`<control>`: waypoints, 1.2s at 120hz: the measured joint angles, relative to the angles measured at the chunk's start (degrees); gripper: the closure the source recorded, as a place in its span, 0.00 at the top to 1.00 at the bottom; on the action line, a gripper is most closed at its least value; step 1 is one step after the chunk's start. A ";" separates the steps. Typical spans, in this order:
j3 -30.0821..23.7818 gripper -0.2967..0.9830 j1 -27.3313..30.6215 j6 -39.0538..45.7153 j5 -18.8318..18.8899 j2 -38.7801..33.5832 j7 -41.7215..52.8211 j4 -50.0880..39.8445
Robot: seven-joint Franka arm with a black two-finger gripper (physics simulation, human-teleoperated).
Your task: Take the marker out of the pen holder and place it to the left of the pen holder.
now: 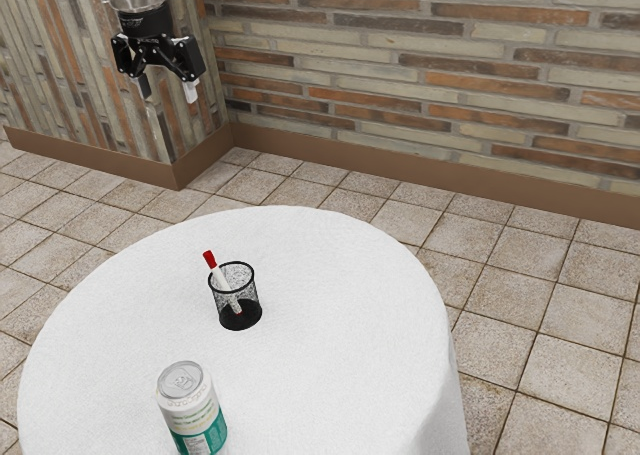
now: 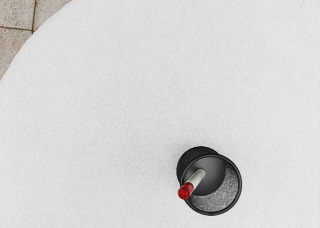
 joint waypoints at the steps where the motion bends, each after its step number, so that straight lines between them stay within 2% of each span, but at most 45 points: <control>1: 0.00 0.77 0.00 0.00 0.00 0.00 0.01 0.00; 29: -0.06 0.77 0.00 0.14 0.02 0.05 0.14 0.04; 42: -0.41 0.77 -0.65 4.58 0.12 2.05 -2.56 -0.05; 60: -0.40 0.77 -5.28 13.45 7.69 9.25 -12.77 -2.21; 80: -0.36 0.77 -5.80 20.32 9.60 14.08 -25.25 -5.20; 91: 0.00 0.77 -5.87 23.82 6.91 14.34 -31.82 -10.04; 112: 6.86 0.77 -6.59 30.32 -1.94 11.29 -41.85 -21.54; 144: 10.02 0.77 -6.66 36.02 -7.26 5.39 -52.10 -32.19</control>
